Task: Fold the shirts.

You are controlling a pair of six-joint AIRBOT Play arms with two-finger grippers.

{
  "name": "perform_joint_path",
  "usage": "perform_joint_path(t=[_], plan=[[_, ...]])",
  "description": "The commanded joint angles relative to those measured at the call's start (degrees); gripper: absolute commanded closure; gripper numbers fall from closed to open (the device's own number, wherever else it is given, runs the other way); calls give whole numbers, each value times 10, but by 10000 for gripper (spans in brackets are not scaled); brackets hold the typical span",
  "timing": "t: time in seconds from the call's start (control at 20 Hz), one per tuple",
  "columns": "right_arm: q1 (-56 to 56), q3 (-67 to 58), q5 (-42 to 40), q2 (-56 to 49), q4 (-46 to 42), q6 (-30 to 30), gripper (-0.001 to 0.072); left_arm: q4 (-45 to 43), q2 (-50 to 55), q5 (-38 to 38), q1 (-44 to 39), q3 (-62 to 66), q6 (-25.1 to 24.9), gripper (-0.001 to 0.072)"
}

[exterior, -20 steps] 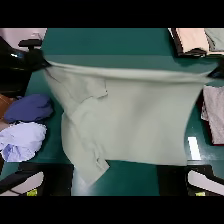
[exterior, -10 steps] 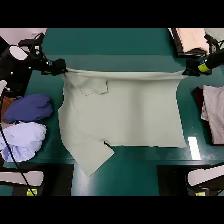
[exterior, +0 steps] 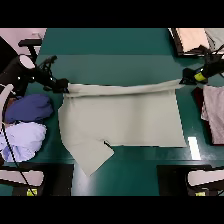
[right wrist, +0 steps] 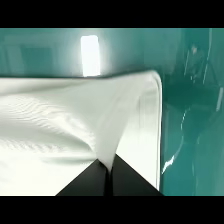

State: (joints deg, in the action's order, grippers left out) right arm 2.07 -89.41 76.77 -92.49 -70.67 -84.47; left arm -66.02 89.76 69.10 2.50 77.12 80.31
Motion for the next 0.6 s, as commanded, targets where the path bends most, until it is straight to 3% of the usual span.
perform_joint_path(t=[0.0, 0.05, 0.1, 0.15, 0.35, 0.55], plan=[[-1, 88, -18, 27, 3, 1, 691, -3, 0, -8, 0, -56, 23, 672], [-1, 102, -20, 32, 5, 1, 592, 0, 0, -10, 0, -59, 22, 398], [-1, 112, -27, 40, 6, 1, 294, 5, -2, -11, 0, -59, 23, 197], [1, 117, -29, 51, 6, 1, 211, 6, -10, -9, 0, -59, 23, 207], [18, 116, 3, 123, 6, 1, 211, -44, -111, 31, 0, -87, 42, 208], [24, 116, 14, 191, 6, 1, 212, -51, -287, 44, 0, -276, 80, 208]])
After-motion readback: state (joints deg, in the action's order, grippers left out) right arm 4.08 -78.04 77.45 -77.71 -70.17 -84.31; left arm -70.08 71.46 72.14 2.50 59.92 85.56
